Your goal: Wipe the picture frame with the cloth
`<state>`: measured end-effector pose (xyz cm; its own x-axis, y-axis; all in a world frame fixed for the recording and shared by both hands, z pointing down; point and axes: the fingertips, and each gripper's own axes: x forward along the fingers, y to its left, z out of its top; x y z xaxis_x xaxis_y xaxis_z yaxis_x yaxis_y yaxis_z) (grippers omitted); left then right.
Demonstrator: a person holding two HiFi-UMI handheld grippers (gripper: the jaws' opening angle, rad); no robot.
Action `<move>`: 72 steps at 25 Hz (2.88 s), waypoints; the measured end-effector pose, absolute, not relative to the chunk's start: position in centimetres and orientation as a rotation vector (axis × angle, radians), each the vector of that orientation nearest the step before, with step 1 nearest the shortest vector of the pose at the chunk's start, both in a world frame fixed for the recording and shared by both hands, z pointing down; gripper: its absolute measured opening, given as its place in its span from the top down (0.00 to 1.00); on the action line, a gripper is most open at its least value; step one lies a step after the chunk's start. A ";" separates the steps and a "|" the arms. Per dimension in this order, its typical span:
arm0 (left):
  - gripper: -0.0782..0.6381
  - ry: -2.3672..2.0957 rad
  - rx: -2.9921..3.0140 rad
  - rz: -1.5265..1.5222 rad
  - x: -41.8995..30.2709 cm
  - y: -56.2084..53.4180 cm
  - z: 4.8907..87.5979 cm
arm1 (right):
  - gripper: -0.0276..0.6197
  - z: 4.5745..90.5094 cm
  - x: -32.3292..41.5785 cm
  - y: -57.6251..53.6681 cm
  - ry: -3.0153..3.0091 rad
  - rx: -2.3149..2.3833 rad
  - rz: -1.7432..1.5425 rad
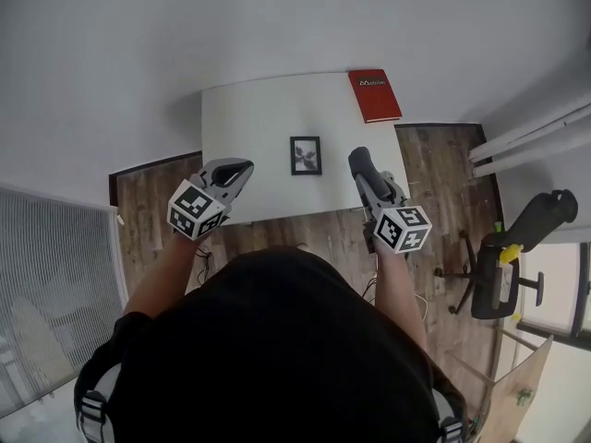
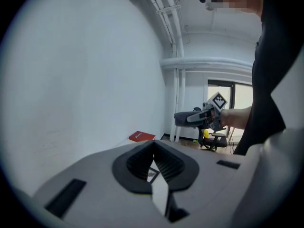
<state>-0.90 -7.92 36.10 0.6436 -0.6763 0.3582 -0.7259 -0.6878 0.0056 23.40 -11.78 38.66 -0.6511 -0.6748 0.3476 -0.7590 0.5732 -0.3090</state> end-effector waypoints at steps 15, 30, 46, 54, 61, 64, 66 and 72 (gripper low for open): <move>0.88 -1.116 2.703 0.529 5.5 -9.2 37.3 | 0.80 40.6 28.7 -13.0 -2.594 1.152 0.688; 0.88 -1.107 2.682 0.490 5.9 -11.9 38.7 | 0.80 41.7 28.1 -15.2 -2.579 1.089 0.678; 0.88 -1.187 2.542 0.436 2.4 -17.3 42.7 | 0.80 43.6 24.8 -22.1 -2.542 0.980 0.655; 0.88 -1.228 2.457 0.409 -0.1 -19.4 46.0 | 0.80 46.0 22.5 -25.2 -2.492 0.899 0.641; 0.87 -1.220 2.430 0.445 -0.6 -19.7 50.3 | 0.80 49.0 19.5 -26.3 -2.433 0.799 0.591; 0.87 -1.207 2.425 0.448 -0.5 -19.8 52.0 | 0.80 50.7 18.2 -26.9 -2.405 0.751 0.574; 0.87 -1.194 2.424 0.458 -0.4 -19.7 53.0 | 0.80 51.8 17.6 -27.1 -2.382 0.731 0.571; 0.87 -1.177 2.408 0.470 -0.7 -20.0 55.5 | 0.80 54.9 15.6 -28.1 -2.332 0.678 0.573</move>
<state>-0.74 -20.00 55.53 0.5848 -0.6617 0.4691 -0.8028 -0.5550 0.2180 15.63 -28.15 54.89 -0.6655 -0.3182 0.6752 -0.5948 0.7725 -0.2222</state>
